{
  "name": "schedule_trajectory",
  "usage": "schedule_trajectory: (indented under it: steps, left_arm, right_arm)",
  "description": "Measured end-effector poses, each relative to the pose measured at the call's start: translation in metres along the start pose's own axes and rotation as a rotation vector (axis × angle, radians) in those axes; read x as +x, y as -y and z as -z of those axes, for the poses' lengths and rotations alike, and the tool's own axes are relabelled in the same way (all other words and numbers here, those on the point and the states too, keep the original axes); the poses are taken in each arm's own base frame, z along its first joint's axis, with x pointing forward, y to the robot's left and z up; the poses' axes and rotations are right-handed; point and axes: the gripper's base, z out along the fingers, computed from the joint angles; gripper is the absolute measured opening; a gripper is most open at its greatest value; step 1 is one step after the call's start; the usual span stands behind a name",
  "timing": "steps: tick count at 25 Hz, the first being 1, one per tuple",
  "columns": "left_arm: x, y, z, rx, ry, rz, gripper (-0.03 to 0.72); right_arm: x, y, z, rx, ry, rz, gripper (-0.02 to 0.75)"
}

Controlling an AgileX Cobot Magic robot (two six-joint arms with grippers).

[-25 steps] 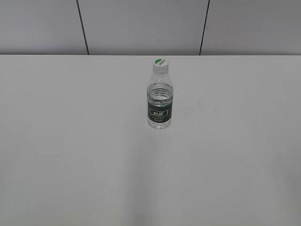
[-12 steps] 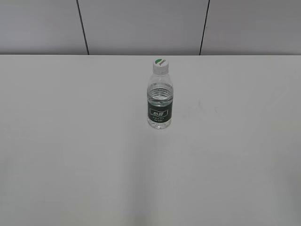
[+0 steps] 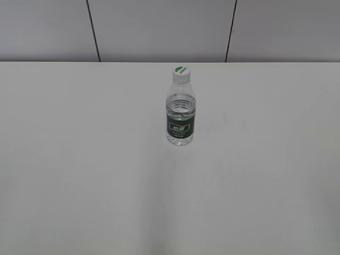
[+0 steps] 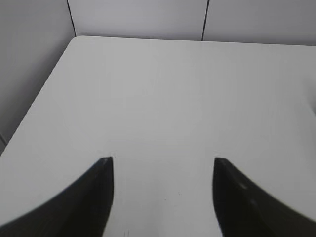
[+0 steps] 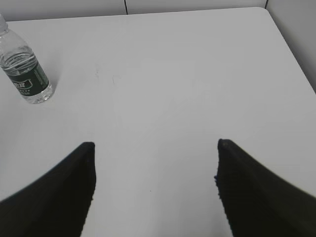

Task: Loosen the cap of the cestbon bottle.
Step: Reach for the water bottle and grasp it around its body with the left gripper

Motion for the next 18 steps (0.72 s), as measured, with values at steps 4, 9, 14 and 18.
schedule_trajectory:
  steps: [4, 9, 14, 18]
  left_arm:
    - [-0.001, 0.0, 0.0, 0.0, -0.002, 0.0, 0.552]
    - [-0.019, 0.002, -0.007, 0.007, 0.053, -0.003, 0.557]
    - [-0.04, 0.005, -0.033, 0.016, 0.06, -0.011, 0.558]
    - [-0.056, 0.012, -0.061, 0.068, 0.046, 0.039, 0.558]
  right_arm:
    - [0.0, 0.0, 0.0, -0.001, 0.0, -0.001, 0.576]
    - [0.0, 0.0, 0.0, -0.001, 0.0, -0.001, 0.576]
    - [0.0, 0.0, 0.0, -0.001, 0.0, -0.001, 0.576]
    - [0.0, 0.0, 0.0, -0.001, 0.0, -0.001, 0.576]
